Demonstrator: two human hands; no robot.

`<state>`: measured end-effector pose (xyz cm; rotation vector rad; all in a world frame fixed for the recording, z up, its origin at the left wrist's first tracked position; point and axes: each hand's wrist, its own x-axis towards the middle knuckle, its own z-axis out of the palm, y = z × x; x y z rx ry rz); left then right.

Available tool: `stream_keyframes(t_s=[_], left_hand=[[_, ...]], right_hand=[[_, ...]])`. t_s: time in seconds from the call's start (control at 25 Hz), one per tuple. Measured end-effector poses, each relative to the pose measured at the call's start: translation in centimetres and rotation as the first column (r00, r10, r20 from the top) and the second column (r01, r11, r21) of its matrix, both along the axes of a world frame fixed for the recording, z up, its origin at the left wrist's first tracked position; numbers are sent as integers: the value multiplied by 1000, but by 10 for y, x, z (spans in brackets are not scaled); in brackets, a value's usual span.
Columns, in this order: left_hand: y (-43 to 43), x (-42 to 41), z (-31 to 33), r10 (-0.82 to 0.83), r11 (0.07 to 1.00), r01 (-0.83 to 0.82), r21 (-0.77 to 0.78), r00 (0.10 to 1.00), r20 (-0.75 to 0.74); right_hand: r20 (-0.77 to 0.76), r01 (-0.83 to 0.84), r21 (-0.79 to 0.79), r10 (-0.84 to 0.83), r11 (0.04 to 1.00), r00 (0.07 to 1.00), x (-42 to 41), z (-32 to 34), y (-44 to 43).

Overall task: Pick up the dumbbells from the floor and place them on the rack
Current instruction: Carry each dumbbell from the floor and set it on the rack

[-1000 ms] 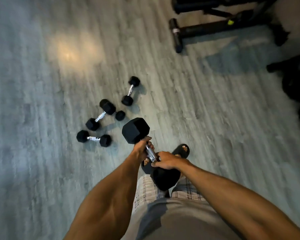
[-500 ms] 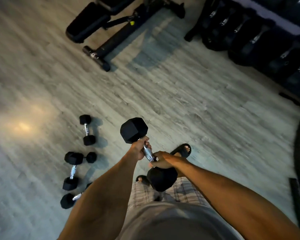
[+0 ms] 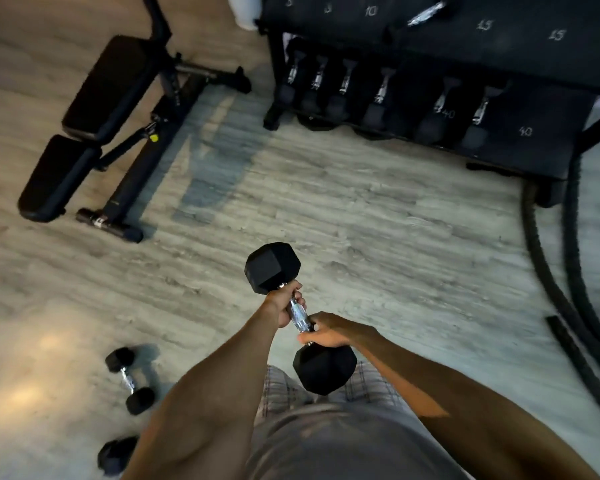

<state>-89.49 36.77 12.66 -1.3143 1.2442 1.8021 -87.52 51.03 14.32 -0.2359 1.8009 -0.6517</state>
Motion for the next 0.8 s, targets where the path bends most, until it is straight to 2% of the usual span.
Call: stream_keyframes(t_s=[0.2,0.44,0.8], left_hand=[[64,-93,-2,-187,982,187,25,982,-3],[151,-213,-13,-418,906,418,63,908,-10],[259,-420,-24,-571,821,570,37,821,-1]], right_hand=[[-20,190,-3,-190,982,982,-65,5,57],[-46,388,15,-387,921,921,-156,-6,127],[-49,583,-30,-584,812,810,-340,-13,216]])
